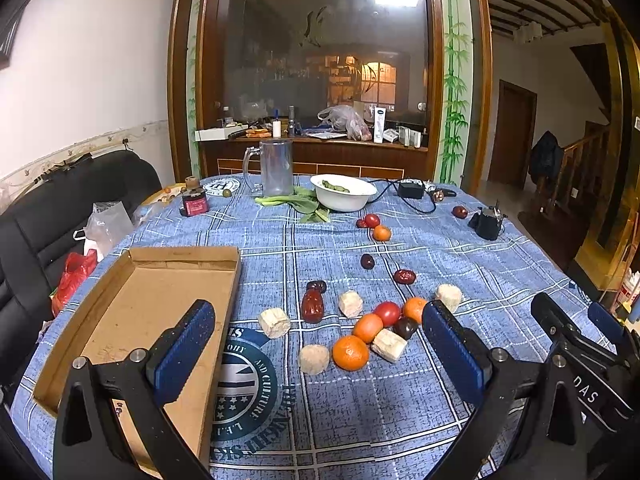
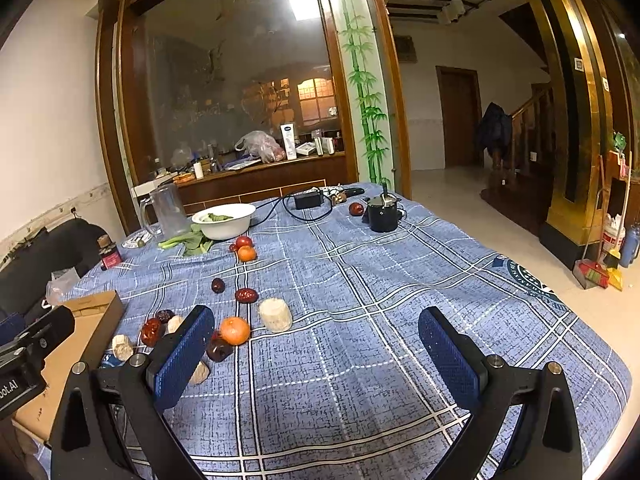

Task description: Organize fruits

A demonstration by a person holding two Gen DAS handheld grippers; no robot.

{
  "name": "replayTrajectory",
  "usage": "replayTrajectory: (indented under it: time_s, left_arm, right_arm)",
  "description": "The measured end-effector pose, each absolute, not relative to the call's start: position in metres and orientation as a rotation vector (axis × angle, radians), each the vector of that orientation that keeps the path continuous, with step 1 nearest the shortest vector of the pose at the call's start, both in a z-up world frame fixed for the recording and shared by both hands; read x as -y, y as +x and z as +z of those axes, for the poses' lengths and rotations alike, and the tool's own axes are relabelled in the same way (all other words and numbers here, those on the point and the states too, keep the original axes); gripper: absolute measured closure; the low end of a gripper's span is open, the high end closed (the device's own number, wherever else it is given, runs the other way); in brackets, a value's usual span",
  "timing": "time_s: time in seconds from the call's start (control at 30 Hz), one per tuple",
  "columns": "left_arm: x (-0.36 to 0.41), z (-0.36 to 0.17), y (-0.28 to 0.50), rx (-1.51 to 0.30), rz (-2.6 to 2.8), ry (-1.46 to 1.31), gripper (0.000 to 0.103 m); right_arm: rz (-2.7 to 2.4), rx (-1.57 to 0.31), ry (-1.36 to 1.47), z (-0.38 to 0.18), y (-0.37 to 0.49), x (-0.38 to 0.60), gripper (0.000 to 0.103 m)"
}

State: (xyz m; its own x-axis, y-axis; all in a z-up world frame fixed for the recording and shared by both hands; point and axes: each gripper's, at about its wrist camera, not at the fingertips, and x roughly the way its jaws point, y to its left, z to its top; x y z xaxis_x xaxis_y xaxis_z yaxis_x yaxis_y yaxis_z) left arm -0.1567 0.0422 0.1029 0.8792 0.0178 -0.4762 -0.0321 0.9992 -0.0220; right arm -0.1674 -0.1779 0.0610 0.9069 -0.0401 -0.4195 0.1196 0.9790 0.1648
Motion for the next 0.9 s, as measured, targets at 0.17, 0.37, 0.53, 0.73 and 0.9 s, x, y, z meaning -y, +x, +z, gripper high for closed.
replayTrajectory:
  time_s: [0.17, 0.37, 0.53, 0.73, 0.9]
  left_arm:
    - [-0.051, 0.104, -0.15, -0.512, 0.021, -0.038, 0.0]
    - [-0.102, 0.127, -0.148, -0.484, 0.072, -0.094, 0.0]
    - [-0.152, 0.141, -0.155, -0.461, 0.159, -0.154, 0.0]
    - [-0.166, 0.13, -0.146, -0.515, 0.136, -0.198, 0.0]
    - [-0.133, 0.104, -0.126, -0.623, -0.022, -0.14, 0.0]
  right_arm:
    - [-0.066, -0.435, 0.172, 0.055, -0.168, 0.175, 0.001]
    - [-0.039, -0.443, 0.153, 0.063, -0.162, 0.18, 0.001]
    - [0.014, -0.504, 0.18, 0.066, -0.148, 0.187, 0.0]
    - [0.101, -0.622, 0.174, 0.052, -0.126, 0.183, 0.001]
    - [0.16, -0.706, 0.179, 0.035, -0.116, 0.176, 0.001]
